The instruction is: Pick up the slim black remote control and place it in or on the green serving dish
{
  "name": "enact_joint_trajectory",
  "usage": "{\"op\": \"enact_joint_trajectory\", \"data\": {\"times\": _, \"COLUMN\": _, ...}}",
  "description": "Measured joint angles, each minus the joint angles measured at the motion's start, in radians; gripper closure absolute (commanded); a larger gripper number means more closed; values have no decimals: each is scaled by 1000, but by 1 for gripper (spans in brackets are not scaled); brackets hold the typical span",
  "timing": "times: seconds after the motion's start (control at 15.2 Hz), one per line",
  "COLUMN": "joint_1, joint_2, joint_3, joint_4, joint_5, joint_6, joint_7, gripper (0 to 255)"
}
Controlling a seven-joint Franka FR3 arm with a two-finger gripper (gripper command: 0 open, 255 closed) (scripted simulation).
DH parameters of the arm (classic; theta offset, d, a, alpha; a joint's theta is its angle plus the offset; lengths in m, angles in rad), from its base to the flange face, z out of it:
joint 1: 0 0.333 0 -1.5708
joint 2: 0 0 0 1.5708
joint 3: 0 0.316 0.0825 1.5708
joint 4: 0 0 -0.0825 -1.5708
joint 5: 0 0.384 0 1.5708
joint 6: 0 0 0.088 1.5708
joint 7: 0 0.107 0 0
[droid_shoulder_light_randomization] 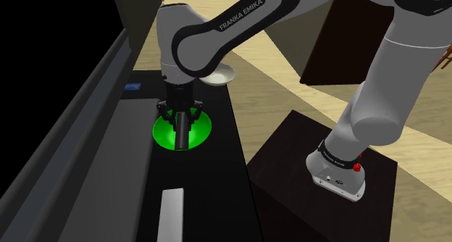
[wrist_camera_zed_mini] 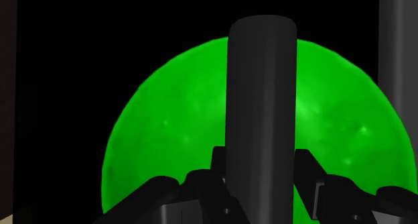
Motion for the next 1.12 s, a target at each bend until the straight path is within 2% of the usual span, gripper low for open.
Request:
{"op": "enact_joint_trajectory", "data": {"times": 0.2, "joint_1": 0, "joint_2": 2, "joint_3": -1, "joint_4": 1, "joint_5": -1, "joint_6": 1, "joint_7": 0, "gripper": 255}}
{"op": "enact_joint_trajectory", "data": {"times": 0.26, "joint_1": 0, "joint_2": 2, "joint_3": 0, "joint_4": 0, "joint_5": -1, "joint_6": 0, "joint_7": 0, "gripper": 0}}
{"op": "enact_joint_trajectory", "data": {"times": 0.66, "joint_1": 0, "joint_2": 4, "joint_3": -1, "joint_4": 0, "joint_5": -2, "joint_6": 1, "joint_7": 1, "gripper": 0}}
{"op": "enact_joint_trajectory", "data": {"times": 0.92, "joint_1": -16, "joint_2": -46, "joint_3": -6, "joint_4": 46, "joint_5": 12, "joint_6": -93, "joint_7": -9, "gripper": 0}}
{"op": "enact_joint_trajectory", "data": {"times": 1.12, "joint_1": -20, "joint_2": -53, "joint_3": -8, "joint_4": 63, "joint_5": 13, "joint_6": -118, "joint_7": -12, "gripper": 0}}
